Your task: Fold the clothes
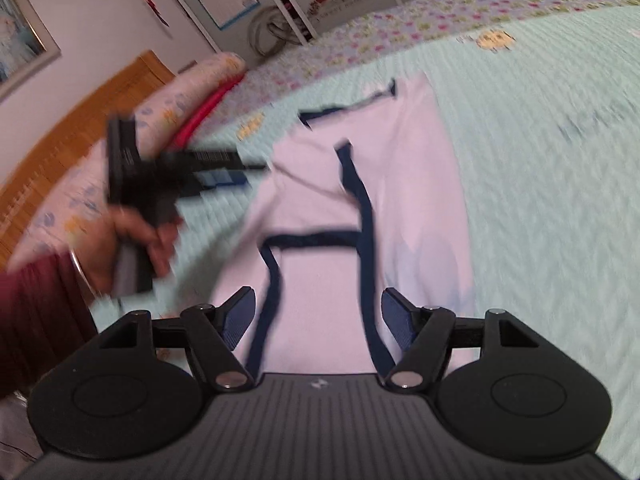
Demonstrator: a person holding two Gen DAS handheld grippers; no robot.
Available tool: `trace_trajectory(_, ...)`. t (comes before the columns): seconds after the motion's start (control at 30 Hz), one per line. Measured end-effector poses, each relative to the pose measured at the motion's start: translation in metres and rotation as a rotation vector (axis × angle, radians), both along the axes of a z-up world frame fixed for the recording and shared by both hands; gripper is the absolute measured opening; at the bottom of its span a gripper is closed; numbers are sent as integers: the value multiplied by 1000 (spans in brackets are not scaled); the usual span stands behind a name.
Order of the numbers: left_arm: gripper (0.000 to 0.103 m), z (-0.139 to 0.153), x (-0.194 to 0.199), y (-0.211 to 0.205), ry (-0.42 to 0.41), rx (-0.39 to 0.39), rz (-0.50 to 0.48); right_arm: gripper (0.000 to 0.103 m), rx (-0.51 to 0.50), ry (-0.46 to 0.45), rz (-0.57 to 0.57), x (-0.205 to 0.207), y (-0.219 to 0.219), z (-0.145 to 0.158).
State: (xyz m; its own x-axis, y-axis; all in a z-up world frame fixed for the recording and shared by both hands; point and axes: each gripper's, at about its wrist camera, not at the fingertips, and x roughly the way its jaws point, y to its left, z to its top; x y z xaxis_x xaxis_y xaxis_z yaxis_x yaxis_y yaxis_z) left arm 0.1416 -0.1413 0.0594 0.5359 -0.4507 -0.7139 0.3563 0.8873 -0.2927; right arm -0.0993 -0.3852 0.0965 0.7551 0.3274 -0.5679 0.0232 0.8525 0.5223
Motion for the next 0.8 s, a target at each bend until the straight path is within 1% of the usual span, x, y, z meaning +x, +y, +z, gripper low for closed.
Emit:
trace_trajectory(0.03, 45, -1, -2, 2, 0, 8, -7, 70, 9, -15, 3, 7, -3, 6)
trace_trajectory(0.1, 45, -1, -8, 5, -19, 20, -15, 70, -9, -51, -6, 29, -8, 11)
trace_trajectory(0.2, 45, 1, -19, 11, -38, 38, -19, 70, -48, -71, -8, 77, -15, 5)
trace_trajectory(0.23, 45, 1, -20, 12, -35, 48, -22, 69, -39, -65, -7, 95, -18, -1)
trace_trajectory(0.3, 45, -3, -26, 15, -15, 54, -30, 64, 32, -42, -2, 129, -27, -18)
trace_trajectory(0.33, 45, -4, -28, 18, -3, 51, -32, 57, 47, -23, 0, 144, -30, -26)
trace_trajectory(0.37, 45, -5, -30, 20, 4, 47, -33, 54, 30, -5, 10, 157, -30, -33)
trace_trajectory(0.47, 45, -8, -36, 28, 20, 30, -20, 52, -61, 25, 63, 187, -20, -47)
trace_trajectory(0.53, 45, -10, -38, 33, 33, 16, -4, 52, -74, 36, 89, 199, -15, -53)
trace_trajectory(0.6, 45, -12, -39, 37, 47, 2, 13, 39, -77, 46, 114, 210, -11, -58)
trace_trajectory(0.63, 45, -13, -40, 39, 50, -1, 20, 18, -88, 33, 131, 210, -8, -57)
trace_trajectory(0.67, 45, -13, -41, 41, 51, -4, 25, 0, -102, 11, 151, 208, -3, -54)
trace_trajectory(0.73, 45, -13, -43, 47, 53, -9, 38, 0, -131, -34, 191, 203, 6, -48)
trace_trajectory(0.8, 46, -13, -43, 54, 55, -18, 60, 0, -214, -126, 268, 184, 26, -32)
